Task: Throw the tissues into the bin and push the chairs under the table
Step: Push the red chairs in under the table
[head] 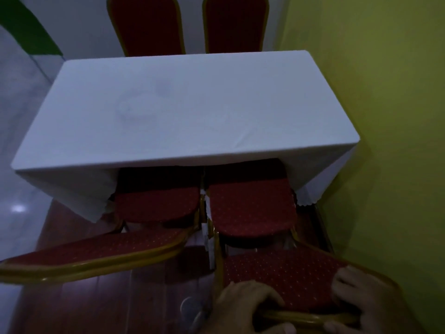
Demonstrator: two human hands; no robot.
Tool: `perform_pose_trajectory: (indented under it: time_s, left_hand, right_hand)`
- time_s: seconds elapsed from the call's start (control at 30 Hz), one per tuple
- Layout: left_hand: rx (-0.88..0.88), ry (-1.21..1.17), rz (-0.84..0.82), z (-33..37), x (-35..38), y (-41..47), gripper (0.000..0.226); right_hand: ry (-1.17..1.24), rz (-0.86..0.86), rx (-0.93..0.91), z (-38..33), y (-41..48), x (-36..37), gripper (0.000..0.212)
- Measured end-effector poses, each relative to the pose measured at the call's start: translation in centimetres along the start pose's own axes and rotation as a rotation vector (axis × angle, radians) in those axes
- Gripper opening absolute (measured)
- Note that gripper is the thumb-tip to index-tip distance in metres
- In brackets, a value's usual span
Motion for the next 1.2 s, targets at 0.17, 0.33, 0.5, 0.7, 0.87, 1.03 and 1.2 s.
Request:
perform_pose_trajectory:
  time_s: [0.17, 0.33, 0.5, 0.7, 0.87, 1.03, 1.2]
  left_hand:
    - [0.104, -0.015, 0.385, 1.7, -1.8, 0.2, 0.033]
    - [0.104, 0.094, 0.508, 3.3, -3.9, 1.8, 0.041]
    - [0.076, 0.136, 0.58, 4.2, -6.1, 4.1, 0.028]
    - [-0.096, 0.169, 0.736, 6.0, -6.0, 4.4, 0.019]
    - [-0.153, 0.071, 0.729, 5.6, -4.7, 4.5, 0.029]
    - [-0.154, 0.1, 0.728, 5.1, -4.5, 4.0, 0.035]
    - [-0.154, 0.118, 0.723, 5.1, -5.6, 3.7, 0.029]
  right_hand:
    - [-0.115, 0.063, -0.06, 2.4, 0.7, 0.6, 0.037]
    - [0.149, 0.114, 0.101, 3.4, 1.7, -2.3, 0.06]
    - [0.164, 0.13, 0.1, 5.6, 4.3, -4.2, 0.067]
    - [0.186, 0.123, 0.095, 7.1, 7.1, -4.7, 0.072]
    - [0.171, 0.101, 0.143, 6.6, 6.8, -4.4, 0.072]
    - [0.212, 0.106, 0.166, 6.3, 6.4, -3.1, 0.075]
    - [0.203, 0.108, 0.095, 6.0, 7.4, -3.5, 0.065]
Point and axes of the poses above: each hand's wrist, its own y-axis towards the middle knuckle, its own x-axis out of the palm, z = x × y, the point moved 4 cm from there along y, towards the middle knuckle, and after that the axes turned 15 degrees about -z, right-handed, at the moved point
